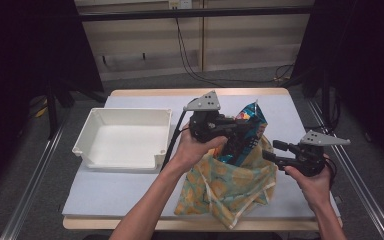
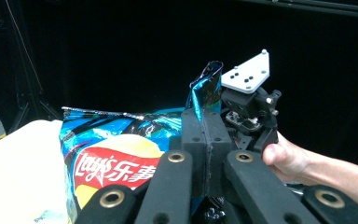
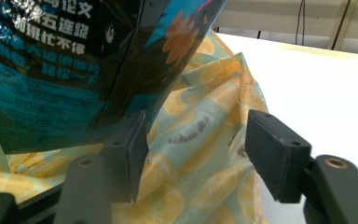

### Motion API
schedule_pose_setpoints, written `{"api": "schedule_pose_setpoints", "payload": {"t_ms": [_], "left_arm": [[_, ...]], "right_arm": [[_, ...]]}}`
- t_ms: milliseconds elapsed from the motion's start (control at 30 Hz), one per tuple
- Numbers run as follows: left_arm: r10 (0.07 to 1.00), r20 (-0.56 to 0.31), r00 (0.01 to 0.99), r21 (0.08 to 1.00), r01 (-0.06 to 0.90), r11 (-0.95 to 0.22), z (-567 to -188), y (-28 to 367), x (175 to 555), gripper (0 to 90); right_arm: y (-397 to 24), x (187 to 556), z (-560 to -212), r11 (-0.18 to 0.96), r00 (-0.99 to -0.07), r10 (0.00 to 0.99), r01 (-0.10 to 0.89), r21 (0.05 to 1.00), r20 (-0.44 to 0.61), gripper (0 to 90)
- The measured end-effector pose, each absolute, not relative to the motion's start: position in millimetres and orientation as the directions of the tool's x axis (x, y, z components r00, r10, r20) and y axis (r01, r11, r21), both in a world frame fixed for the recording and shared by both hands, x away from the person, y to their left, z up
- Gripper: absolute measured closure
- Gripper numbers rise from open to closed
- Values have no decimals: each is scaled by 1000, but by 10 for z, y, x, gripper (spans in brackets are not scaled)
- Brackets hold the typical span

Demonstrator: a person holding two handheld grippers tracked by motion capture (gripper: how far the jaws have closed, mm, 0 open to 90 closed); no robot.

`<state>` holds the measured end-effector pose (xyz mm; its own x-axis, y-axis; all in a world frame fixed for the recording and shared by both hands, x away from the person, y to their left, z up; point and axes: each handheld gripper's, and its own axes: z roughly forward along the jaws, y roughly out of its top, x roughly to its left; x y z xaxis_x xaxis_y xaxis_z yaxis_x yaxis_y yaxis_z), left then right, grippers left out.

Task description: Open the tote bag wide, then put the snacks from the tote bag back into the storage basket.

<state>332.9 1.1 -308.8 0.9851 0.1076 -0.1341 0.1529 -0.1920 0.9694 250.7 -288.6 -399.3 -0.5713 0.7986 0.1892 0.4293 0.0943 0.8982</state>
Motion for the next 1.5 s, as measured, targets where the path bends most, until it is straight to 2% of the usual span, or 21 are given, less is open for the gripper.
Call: {"api": "schedule_pose_setpoints", "payload": {"t_ms": [433, 800, 1067, 1500], "left_arm": [[115, -115, 987, 974, 135, -182, -2953, -9, 3395, 900], [136, -103, 985, 980, 124, -157, -2797, 35, 3455, 900], [141, -77, 987, 985, 98, -145, -2590, 56, 3499, 900], [146, -46, 988, 994, 59, -87, -2254, 131, 3494, 900]], "right_arm": [[-2907, 2348, -4051, 84, -566, 804, 415, 906, 184, 332], [-2890, 2295, -4060, 62, -567, 800, 404, 913, 197, 251], [-2926, 2259, -4070, 49, -565, 800, 397, 916, 202, 179], [-2921, 2250, -4079, 48, -583, 786, 391, 919, 207, 122]]}}
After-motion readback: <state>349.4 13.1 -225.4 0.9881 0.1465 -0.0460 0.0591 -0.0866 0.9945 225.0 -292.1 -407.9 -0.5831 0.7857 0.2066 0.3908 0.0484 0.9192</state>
